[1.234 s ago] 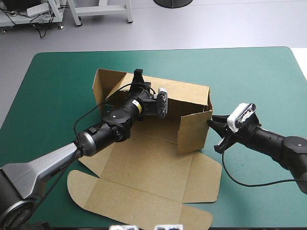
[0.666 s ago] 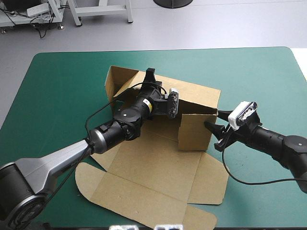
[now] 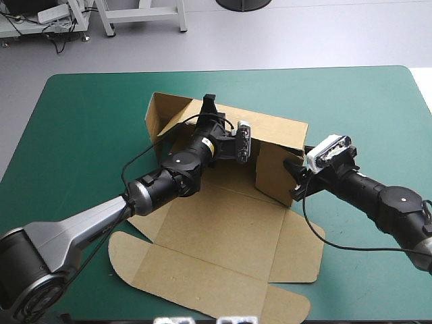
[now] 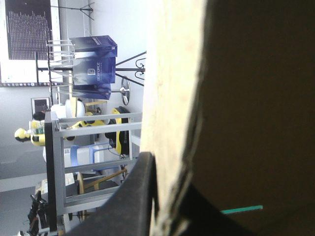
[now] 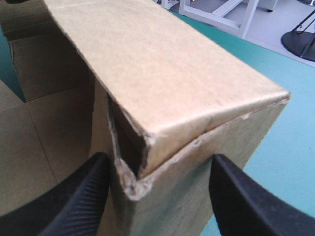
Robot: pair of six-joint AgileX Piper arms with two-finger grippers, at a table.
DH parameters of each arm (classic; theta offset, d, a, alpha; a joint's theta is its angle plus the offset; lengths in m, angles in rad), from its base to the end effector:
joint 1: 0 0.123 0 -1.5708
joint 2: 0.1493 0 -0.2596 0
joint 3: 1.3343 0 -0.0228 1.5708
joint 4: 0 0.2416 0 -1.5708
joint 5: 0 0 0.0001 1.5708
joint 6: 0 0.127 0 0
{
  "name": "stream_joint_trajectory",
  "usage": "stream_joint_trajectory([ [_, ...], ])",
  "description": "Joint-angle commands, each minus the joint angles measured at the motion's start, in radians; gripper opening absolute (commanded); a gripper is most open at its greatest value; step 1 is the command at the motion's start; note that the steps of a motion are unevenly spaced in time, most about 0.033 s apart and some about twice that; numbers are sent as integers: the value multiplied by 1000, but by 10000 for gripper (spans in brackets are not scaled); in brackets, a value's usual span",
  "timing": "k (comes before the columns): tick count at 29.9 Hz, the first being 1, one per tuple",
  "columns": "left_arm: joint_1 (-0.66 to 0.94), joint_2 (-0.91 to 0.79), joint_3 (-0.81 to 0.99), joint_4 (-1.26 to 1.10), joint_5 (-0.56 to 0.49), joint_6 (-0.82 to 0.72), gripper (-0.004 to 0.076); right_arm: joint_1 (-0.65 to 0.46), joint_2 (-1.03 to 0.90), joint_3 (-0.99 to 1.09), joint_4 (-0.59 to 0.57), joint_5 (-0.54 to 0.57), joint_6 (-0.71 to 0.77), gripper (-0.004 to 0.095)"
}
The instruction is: Fold the box
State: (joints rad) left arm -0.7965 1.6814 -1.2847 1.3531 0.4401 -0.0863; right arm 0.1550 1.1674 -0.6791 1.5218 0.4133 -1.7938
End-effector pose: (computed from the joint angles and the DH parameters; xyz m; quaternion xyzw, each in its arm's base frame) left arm 0.3242 -0.2558 0.2759 0.6357 0.5268 0.2926 0.4825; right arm 0.2610 0.0924 0.2532 -0.2847 0.7790 0.1395 0.5410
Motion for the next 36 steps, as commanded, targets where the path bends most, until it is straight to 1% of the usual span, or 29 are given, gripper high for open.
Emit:
stream_joint_trajectory([
  [1,-5,-37,-64,-34,30,-20,15,40,-23,-47,45,-60,20,555],
  [3,-5,-37,-74,-39,26,-20,15,50,-23,-47,43,-86,45,555],
  [7,-5,-31,-85,-80,28,-11,15,50,-12,-47,43,-94,70,555],
  [14,-5,-23,-85,-107,22,32,15,50,40,-47,13,-32,111,554],
  [18,-5,-23,-85,-121,-3,55,15,50,57,-47,13,-26,114,534],
  [22,-5,-23,-85,-224,-40,178,15,50,57,-47,8,-26,114,452],
  [24,-5,-23,-85,-272,-44,214,15,50,57,-47,-3,-9,114,388],
  [28,-5,-23,-85,-294,-44,221,15,50,57,-47,-10,31,114,236],
  [30,-5,-23,-85,-294,-44,221,15,50,57,-47,-10,44,118,186],
  [32,-5,-23,-85,-294,-44,221,15,50,57,-47,-12,54,121,157],
  [35,-5,-23,-85,-296,-38,221,15,50,57,-47,-12,91,121,90],
  [36,-7,-23,-85,-296,-36,221,15,50,57,-47,-14,100,121,47],
])
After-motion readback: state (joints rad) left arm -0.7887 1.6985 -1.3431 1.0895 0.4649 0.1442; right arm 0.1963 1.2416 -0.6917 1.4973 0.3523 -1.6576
